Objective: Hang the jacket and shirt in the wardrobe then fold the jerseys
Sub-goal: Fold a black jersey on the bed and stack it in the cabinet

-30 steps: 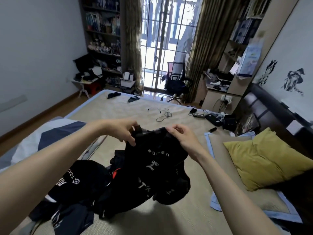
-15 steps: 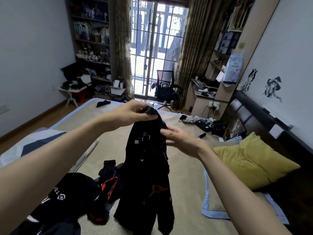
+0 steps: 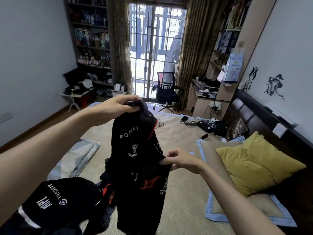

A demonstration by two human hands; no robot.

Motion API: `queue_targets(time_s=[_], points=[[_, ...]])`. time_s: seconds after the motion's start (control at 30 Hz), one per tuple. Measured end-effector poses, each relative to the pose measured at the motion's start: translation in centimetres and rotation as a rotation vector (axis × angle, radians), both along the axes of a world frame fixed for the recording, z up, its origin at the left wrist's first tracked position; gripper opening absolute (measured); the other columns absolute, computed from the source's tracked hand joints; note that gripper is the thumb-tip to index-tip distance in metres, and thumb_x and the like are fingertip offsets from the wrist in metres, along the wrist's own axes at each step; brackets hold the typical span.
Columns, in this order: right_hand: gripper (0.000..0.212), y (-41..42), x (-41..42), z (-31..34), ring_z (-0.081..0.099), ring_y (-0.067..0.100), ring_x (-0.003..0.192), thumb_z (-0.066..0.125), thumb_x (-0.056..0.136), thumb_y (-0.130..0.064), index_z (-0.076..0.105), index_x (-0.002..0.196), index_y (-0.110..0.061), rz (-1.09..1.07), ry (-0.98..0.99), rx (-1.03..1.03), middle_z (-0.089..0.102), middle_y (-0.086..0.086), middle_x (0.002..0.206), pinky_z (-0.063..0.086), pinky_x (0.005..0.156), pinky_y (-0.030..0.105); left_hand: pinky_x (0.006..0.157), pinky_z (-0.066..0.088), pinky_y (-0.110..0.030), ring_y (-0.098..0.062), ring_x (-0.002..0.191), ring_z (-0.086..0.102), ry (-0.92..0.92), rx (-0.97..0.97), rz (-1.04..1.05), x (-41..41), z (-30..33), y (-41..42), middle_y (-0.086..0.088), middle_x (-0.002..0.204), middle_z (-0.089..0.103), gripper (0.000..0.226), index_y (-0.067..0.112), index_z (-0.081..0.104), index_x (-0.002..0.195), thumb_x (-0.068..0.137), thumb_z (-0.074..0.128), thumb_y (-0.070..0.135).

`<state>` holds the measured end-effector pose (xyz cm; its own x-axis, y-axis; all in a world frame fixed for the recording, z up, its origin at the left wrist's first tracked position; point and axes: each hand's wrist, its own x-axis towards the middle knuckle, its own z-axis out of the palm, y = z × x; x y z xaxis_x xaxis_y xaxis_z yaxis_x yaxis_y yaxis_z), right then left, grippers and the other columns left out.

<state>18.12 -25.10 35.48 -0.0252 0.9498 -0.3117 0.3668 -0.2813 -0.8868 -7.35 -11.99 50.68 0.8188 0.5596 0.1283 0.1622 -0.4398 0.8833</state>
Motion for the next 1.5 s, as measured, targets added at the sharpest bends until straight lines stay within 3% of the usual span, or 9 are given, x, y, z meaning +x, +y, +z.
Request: queue_targets(time_s=[0.1, 0.2, 0.43, 0.67, 0.87, 1.0, 1.1, 1.23, 1.5], points=[[0.066, -0.2, 1.0, 0.4, 0.071, 0.022, 0.073, 0.074, 0.078, -0.064, 0.056, 0.113, -0.010, -0.170, -0.185, -0.050, 0.072, 0.014, 0.096, 0.064, 0.074, 0.042, 0.086, 0.051, -0.029, -0.018, 0.092, 0.066, 0.064, 0.028, 0.102, -0.7, 0.1, 0.9, -0.019, 0.107, 0.070, 0.023, 0.005, 0.067, 0.105, 0.097, 0.049, -0.008], [0.056, -0.6, 1.5, 0.9, 0.074, 0.027, 0.074, 0.048, 0.091, -0.075, 0.062, 0.100, -0.022, -0.115, -0.263, -0.192, 0.072, 0.009, 0.099, 0.063, 0.074, 0.041, 0.072, 0.045, -0.028, -0.017, 0.081, 0.059, 0.218, 0.133, 0.178, -0.6, -0.6, 1.2, -0.005, 0.089, 0.069, 0.031, 0.010, 0.068, 0.092, 0.090, 0.047, -0.013], [0.017, -0.6, 3.6, -1.0, 0.077, 0.020, 0.076, 0.071, 0.085, -0.025, 0.080, 0.084, -0.011, -0.041, -0.584, -0.111, 0.078, 0.004, 0.075, 0.062, 0.069, 0.034, 0.066, 0.036, -0.031, -0.014, 0.070, 0.048, 0.320, 0.295, 0.330, 0.0, -3.0, 0.5, -0.001, 0.076, 0.055, 0.027, 0.022, 0.063, 0.078, 0.092, 0.049, 0.003], [0.016, -1.6, 7.0, 3.0, 0.063, 0.016, 0.067, 0.074, 0.086, -0.005, 0.074, 0.073, -0.014, -0.733, 0.092, 0.399, 0.069, 0.007, 0.071, 0.059, 0.060, 0.033, 0.059, 0.034, -0.029, -0.014, 0.063, 0.048, 0.373, 0.174, 0.469, -0.4, -4.1, -1.0, -0.004, 0.068, 0.050, 0.028, 0.011, 0.059, 0.074, 0.099, 0.047, 0.005], [0.019, -1.8, 6.1, 5.0, 0.059, 0.029, 0.078, 0.054, 0.091, -0.028, 0.053, 0.078, -0.015, -0.624, -0.030, 0.457, 0.054, 0.000, 0.076, 0.053, 0.073, 0.046, 0.067, 0.029, -0.034, -0.023, 0.071, 0.039, 0.370, 0.013, 0.490, 0.7, -7.2, -4.3, -0.009, 0.073, 0.042, 0.026, 0.005, 0.049, 0.077, 0.097, 0.043, 0.019], [0.017, -3.5, 5.1, 5.3, 0.041, 0.012, 0.066, 0.052, 0.098, -0.020, 0.046, 0.083, -0.016, -0.598, -0.108, 0.610, 0.044, -0.005, 0.072, 0.035, 0.062, 0.027, 0.086, 0.049, -0.039, -0.027, 0.089, 0.069, 0.217, -0.103, 0.485, 1.3, -7.6, -6.9, -0.009, 0.095, 0.075, 0.059, 0.010, 0.072, 0.100, 0.086, 0.053, 0.064], [0.012, -5.3, 5.5, 6.9, 0.042, 0.006, 0.064, 0.056, 0.096, -0.017, 0.048, 0.087, -0.013, -0.634, -0.179, 0.742, 0.045, -0.007, 0.073, 0.035, 0.058, 0.018, 0.068, 0.043, -0.020, -0.006, 0.071, 0.061, 0.217, 0.192, 0.408, 1.8, -6.5, -8.5, -0.006, 0.083, 0.069, 0.035, 0.009, 0.074, 0.092, 0.096, 0.064, 0.042], [0.005, -7.1, 6.1, 9.6, 0.049, -0.001, 0.061, 0.060, 0.092, -0.016, 0.056, 0.090, -0.015, -0.667, -0.271, 0.859, 0.053, -0.010, 0.072, 0.037, 0.058, 0.013, 0.062, 0.040, -0.035, -0.014, 0.064, 0.053, 0.116, 0.533, 0.503, 2.3, -4.3, -8.6, -0.013, 0.075, 0.066, 0.024, 0.011, 0.072, 0.085, 0.098, 0.062, 0.029], [0.036, -10.9, 7.4, 12.6, 0.038, 0.010, 0.052, 0.057, 0.095, -0.020, 0.052, 0.061, -0.014, -0.570, -0.150, 0.683, 0.041, -0.001, 0.055, 0.028, 0.053, 0.031, 0.067, 0.044, -0.023, -0.003, 0.070, 0.057, -0.018, 0.439, 0.361, 3.4, -1.6, -10.8, 0.009, 0.075, 0.067, 0.020, 0.014, 0.075, 0.096, 0.101, 0.057, 0.020]])
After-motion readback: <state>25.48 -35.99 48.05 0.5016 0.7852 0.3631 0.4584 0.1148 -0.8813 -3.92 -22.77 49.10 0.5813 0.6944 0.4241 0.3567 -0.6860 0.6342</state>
